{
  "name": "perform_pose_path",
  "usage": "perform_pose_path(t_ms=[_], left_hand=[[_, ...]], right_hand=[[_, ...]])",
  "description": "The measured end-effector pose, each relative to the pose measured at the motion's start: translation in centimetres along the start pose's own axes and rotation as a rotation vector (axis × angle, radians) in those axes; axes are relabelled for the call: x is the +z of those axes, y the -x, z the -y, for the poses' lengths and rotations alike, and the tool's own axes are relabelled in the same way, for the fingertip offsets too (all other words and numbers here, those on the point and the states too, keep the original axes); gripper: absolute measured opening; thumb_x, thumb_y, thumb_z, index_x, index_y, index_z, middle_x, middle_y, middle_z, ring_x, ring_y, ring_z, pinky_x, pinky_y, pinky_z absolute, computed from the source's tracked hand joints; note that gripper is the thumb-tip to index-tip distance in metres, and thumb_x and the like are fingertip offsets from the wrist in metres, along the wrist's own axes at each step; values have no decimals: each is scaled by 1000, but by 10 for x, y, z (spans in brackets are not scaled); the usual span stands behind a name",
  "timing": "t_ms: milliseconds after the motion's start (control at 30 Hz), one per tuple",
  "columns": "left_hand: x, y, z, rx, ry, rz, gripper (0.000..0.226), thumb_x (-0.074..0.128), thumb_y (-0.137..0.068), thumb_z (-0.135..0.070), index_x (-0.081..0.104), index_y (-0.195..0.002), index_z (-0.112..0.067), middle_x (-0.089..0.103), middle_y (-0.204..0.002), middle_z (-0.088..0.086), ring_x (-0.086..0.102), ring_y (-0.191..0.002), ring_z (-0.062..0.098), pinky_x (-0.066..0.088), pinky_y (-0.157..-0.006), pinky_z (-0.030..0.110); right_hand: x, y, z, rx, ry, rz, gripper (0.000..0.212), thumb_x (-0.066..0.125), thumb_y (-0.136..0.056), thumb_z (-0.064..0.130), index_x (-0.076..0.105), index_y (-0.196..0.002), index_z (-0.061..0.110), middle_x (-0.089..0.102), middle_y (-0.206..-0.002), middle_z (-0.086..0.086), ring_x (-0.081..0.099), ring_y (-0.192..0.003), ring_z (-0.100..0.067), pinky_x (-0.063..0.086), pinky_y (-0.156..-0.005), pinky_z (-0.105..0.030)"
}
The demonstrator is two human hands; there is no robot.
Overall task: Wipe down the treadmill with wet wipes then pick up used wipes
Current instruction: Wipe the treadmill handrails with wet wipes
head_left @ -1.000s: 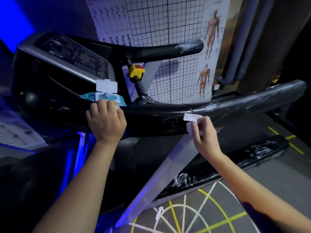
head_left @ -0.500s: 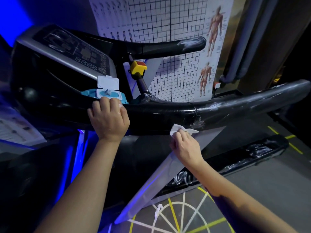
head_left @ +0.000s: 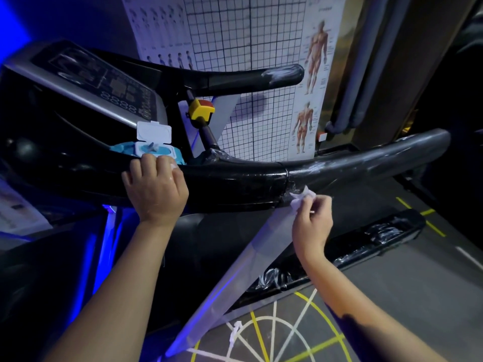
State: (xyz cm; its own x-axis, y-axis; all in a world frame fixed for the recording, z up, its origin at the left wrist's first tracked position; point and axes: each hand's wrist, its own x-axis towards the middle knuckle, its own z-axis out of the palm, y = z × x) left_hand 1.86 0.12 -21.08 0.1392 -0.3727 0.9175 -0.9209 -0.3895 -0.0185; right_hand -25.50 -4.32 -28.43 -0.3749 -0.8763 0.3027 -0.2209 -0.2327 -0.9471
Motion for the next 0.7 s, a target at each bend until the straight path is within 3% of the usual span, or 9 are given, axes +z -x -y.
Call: perform_pose_path(t_ms=[167,267,333,467,567,700], left_hand=[[-7,6,-26,104,130,11,15,51,-96,-18,57,-88,-6,56,-86,20,42,-81,35,28,-66,46],[-5,9,-42,150,179,47,19,49,-96,-19,60,-87,-6,57,-85,18,44,-80,35,30,-66,46],[-1,12,-47,180,174,60,20,47,-97,-19,59,-87,-6,56,-84,17,46,-78,35,30,-65,46],[5,13,-51,161,122,50,18,48,-98,-20,56,-88,-8,56,-84,16,44,-77,36,27,-65,45],[9,13,-52,154,70,32,18,46,-98,-21,53,-88,-8,55,-83,17,41,-77,35,25,-64,45],[11,14,-54,148,17,30,14,48,-94,-21,50,-87,-9,54,-82,17,39,-78,34,24,-63,45]], right_hand=[[33,-10,-20,-354,160,277,17,53,-99,16,50,-83,10,46,-84,0,42,-75,-15,34,-68,-27],[37,-19,-37,-479,191,322,21,46,-95,22,53,-87,4,43,-89,-4,39,-77,-16,33,-67,-28],[36,-25,-42,-505,178,259,22,44,-95,20,55,-89,2,41,-90,-3,40,-79,-18,31,-69,-26],[33,-51,-44,-363,153,21,24,40,-98,16,59,-93,1,39,-94,4,44,-87,-22,32,-81,-24],[27,-65,-40,-275,128,-27,20,43,-103,13,56,-87,11,38,-89,16,47,-87,-22,39,-81,-32],[10,-78,-30,0,62,-181,22,44,-106,32,44,-84,29,60,-90,-1,62,-89,-24,50,-81,-44]])
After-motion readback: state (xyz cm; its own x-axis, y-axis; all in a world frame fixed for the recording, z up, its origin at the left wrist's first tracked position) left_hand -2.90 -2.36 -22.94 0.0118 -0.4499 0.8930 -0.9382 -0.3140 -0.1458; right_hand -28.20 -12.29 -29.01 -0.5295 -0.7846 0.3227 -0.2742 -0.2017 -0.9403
